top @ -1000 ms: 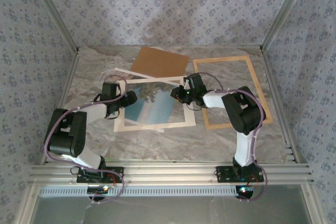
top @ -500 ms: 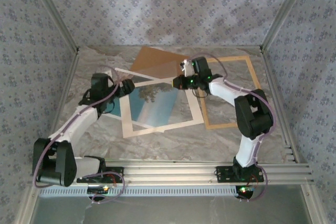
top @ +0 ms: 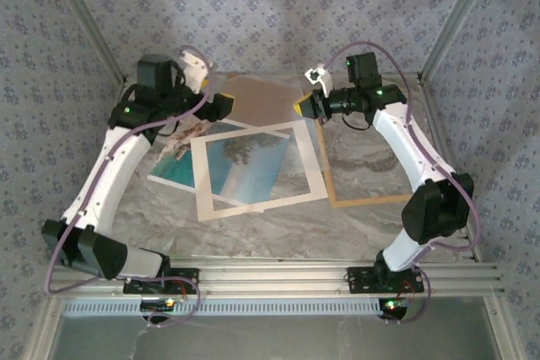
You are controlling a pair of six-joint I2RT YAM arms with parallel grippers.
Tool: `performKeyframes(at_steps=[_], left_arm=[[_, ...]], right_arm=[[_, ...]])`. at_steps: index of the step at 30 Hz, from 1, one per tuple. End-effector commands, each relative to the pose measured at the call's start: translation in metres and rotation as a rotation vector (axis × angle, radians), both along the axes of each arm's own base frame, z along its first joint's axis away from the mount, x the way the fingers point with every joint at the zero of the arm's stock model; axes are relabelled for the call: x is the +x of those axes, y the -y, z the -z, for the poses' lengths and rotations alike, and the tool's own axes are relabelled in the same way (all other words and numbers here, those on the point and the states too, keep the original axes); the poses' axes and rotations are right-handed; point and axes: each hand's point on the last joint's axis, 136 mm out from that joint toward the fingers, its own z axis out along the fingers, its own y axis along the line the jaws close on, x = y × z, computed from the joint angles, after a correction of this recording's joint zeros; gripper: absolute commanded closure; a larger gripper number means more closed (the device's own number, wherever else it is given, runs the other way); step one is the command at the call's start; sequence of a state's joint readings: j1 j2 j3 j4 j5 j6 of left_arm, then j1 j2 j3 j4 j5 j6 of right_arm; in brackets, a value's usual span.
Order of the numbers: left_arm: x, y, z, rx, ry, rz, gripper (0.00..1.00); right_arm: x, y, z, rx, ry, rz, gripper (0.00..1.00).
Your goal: Put the photo into the frame
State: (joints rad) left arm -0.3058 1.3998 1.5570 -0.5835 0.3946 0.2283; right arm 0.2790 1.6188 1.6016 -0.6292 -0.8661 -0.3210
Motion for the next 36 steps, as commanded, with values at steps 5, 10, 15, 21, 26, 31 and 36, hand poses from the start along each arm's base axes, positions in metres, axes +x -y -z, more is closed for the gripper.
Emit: performKeyframes(at_steps=[5, 10, 15, 21, 26, 31, 36], left_arm=[[-0.018, 0.018, 0.006, 0.26, 0.075, 0.31, 0.04], [-0.012, 0.028, 0.014, 0.303, 0.056, 0.416, 0.02], [-0.007, 0.037, 0.01, 0.299, 0.069, 0.48, 0.02], [-0.009, 0.05, 0.014, 0.284, 0.026, 0.56, 0.07], [-0.023, 0.06, 0.017, 0.231, -0.082, 0.646, 0.22], [-0.03, 0.069, 0.015, 0.185, -0.112, 0.687, 0.39], [-0.031, 0.072, 0.012, 0.165, -0.123, 0.693, 0.51]], right_arm=[[-0.042, 0.015, -0.037, -0.097, 0.211, -0.101, 1.0], [-0.054, 0.018, -0.051, -0.119, 0.289, -0.108, 1.0], [-0.062, 0.018, -0.054, -0.152, 0.32, -0.116, 1.0], [-0.065, 0.016, -0.052, -0.2, 0.346, -0.12, 1.0], [-0.059, 0.017, -0.055, -0.214, 0.367, -0.096, 1.0], [-0.05, 0.02, -0.056, -0.243, 0.388, -0.06, 1.0], [-0.042, 0.023, -0.055, -0.266, 0.405, -0.031, 1.0]])
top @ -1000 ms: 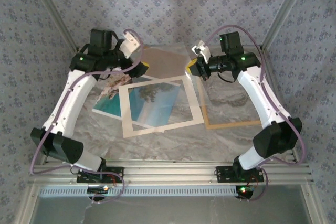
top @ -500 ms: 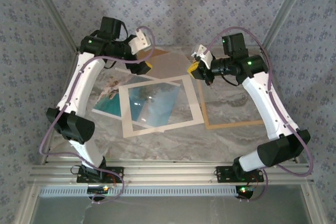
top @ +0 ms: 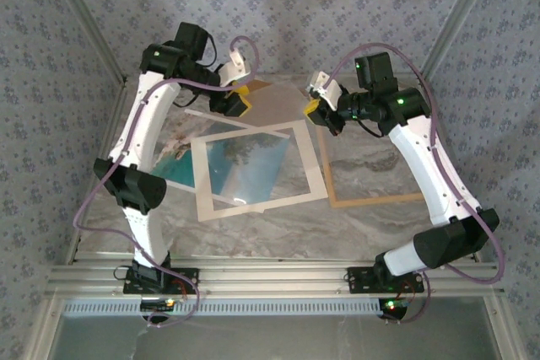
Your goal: Put the photo into the frame
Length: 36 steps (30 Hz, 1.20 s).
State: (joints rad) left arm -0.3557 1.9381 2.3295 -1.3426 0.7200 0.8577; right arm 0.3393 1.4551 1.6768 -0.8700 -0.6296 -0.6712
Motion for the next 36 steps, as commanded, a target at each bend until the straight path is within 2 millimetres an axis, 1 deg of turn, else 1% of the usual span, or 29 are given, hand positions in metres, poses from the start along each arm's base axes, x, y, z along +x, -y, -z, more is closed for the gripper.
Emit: performKeyframes(at_steps=[1, 4, 11, 14, 17, 19, 20, 21, 23, 25, 26, 27, 28, 30, 33, 35, 36], left_arm=[[-0.016, 0.006, -0.011, -0.041, -0.035, 0.037, 0.55], [-0.015, 0.006, -0.009, -0.035, -0.048, 0.025, 0.66], [-0.016, 0.0, 0.0, -0.005, -0.038, -0.004, 0.77], [-0.019, -0.002, -0.002, -0.005, -0.023, -0.009, 0.86], [-0.02, -0.004, -0.004, -0.008, -0.022, -0.031, 1.0], [-0.02, -0.005, -0.007, -0.014, -0.033, -0.061, 1.0], [-0.02, -0.006, -0.009, -0.016, -0.038, -0.077, 1.0], [-0.021, -0.007, -0.011, -0.018, -0.046, -0.096, 1.0], [-0.021, -0.01, -0.017, -0.021, -0.053, -0.142, 1.0], [-0.02, -0.014, -0.023, -0.029, -0.069, -0.202, 1.0], [-0.021, -0.015, -0.026, -0.036, -0.08, -0.223, 1.0], [-0.022, -0.016, -0.03, -0.047, -0.092, -0.247, 1.0], [-0.024, -0.017, -0.033, -0.056, -0.104, -0.265, 1.0], [-0.028, -0.019, -0.04, -0.075, -0.125, -0.294, 1.0], [-0.038, -0.02, -0.05, -0.108, -0.131, -0.306, 1.0], [-0.043, -0.02, -0.058, -0.135, -0.116, -0.305, 1.0], [-0.046, -0.02, -0.063, -0.149, -0.105, -0.305, 1.0]], right_arm=[[0.006, 0.002, -0.02, 0.0, 0.082, 0.025, 1.0], [0.011, 0.002, -0.021, 0.006, 0.09, 0.039, 1.0], [0.014, -0.004, -0.022, 0.038, 0.085, 0.03, 1.0], [0.016, -0.008, -0.022, 0.05, 0.076, 0.029, 1.0], [0.019, -0.01, -0.023, 0.068, 0.063, 0.047, 1.0], [0.023, -0.01, -0.024, 0.081, 0.046, 0.078, 0.98], [0.026, -0.009, -0.024, 0.087, 0.04, 0.097, 0.95], [0.029, -0.007, -0.024, 0.097, 0.027, 0.126, 0.88], [0.035, -0.002, -0.023, 0.127, -0.007, 0.182, 0.64], [0.045, 0.007, -0.025, 0.182, -0.043, 0.261, 0.44], [0.051, 0.014, -0.027, 0.213, -0.059, 0.306, 0.23], [0.057, 0.022, -0.03, 0.26, -0.077, 0.357, 0.06], [0.062, 0.031, -0.03, 0.303, -0.101, 0.406, 0.0], [0.07, 0.05, -0.028, 0.386, -0.141, 0.486, 0.0], [0.075, 0.079, -0.016, 0.459, -0.144, 0.585, 0.0], [0.078, 0.091, -0.006, 0.504, -0.133, 0.646, 0.0], [0.077, 0.094, 0.001, 0.52, -0.139, 0.664, 0.0]])
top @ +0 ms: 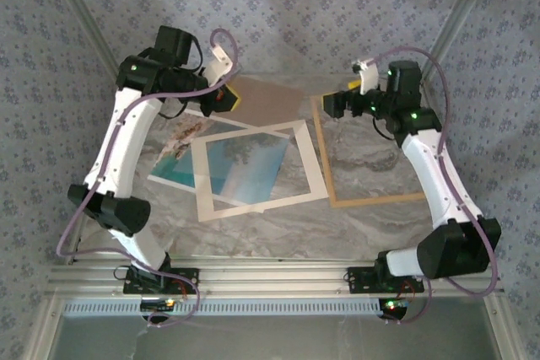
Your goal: Put the photo into the frame
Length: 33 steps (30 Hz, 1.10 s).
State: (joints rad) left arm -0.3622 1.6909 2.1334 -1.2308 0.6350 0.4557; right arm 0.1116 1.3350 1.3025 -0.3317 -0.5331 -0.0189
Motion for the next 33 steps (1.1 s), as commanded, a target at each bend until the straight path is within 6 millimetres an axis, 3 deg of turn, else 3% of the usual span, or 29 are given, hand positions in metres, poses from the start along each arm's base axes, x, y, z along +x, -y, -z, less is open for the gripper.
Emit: performKeyframes(at_steps=[1, 4, 9, 14, 21, 25, 33], left_arm=[[-0.016, 0.001, -0.03, -0.083, 0.039, -0.015, 1.0], [-0.027, 0.001, -0.045, -0.125, 0.071, -0.006, 1.0], [-0.041, 0.001, -0.067, -0.191, 0.107, 0.013, 1.0], [-0.052, 0.001, -0.084, -0.239, 0.139, 0.028, 1.0], [-0.061, 0.001, -0.095, -0.281, 0.152, 0.037, 1.0], [-0.059, 0.001, -0.098, -0.306, 0.154, 0.026, 1.0], [-0.04, -0.007, -0.103, -0.37, 0.129, -0.052, 1.0]], right_arm=[[0.001, 0.007, -0.011, 0.144, 0.056, 0.09, 0.0], [-0.005, -0.003, 0.005, 0.213, 0.054, 0.045, 0.0], [-0.01, -0.042, 0.027, 0.268, 0.023, -0.129, 0.0], [-0.009, -0.083, 0.032, 0.315, 0.02, -0.258, 0.0], [-0.006, -0.101, 0.017, 0.444, 0.037, -0.364, 0.0], [-0.025, -0.112, 0.002, 0.494, 0.085, -0.496, 0.02], [-0.043, -0.118, -0.013, 0.526, 0.135, -0.598, 0.22]])
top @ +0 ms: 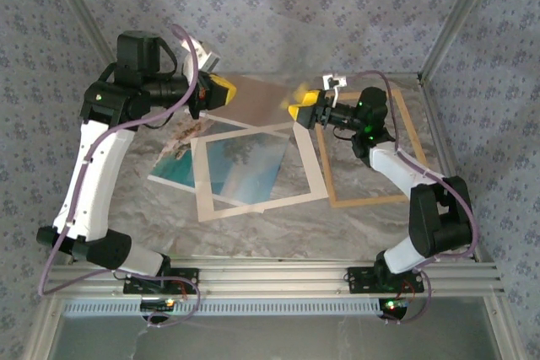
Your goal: Put the photo into the frame
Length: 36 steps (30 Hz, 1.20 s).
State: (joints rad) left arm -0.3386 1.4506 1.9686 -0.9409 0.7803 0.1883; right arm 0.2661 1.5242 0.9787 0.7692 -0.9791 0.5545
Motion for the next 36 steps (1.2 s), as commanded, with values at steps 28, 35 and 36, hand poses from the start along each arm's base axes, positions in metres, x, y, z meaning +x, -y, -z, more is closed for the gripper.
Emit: performKeyframes(at_steps=[28, 35, 36], left_arm=[[0.082, -0.053, 0.021, -0.222, -0.167, -0.365, 1.0], [0.085, -0.051, 0.032, -0.234, -0.202, -0.359, 1.0], [0.085, -0.05, 0.034, -0.238, -0.208, -0.356, 1.0]], right_arm=[[-0.001, 0.022, -0.019, 0.121, -0.003, 0.012, 0.76], [0.008, 0.023, -0.018, 0.115, -0.022, 0.052, 0.89], [0.01, 0.023, -0.017, 0.113, -0.026, 0.056, 0.89]])
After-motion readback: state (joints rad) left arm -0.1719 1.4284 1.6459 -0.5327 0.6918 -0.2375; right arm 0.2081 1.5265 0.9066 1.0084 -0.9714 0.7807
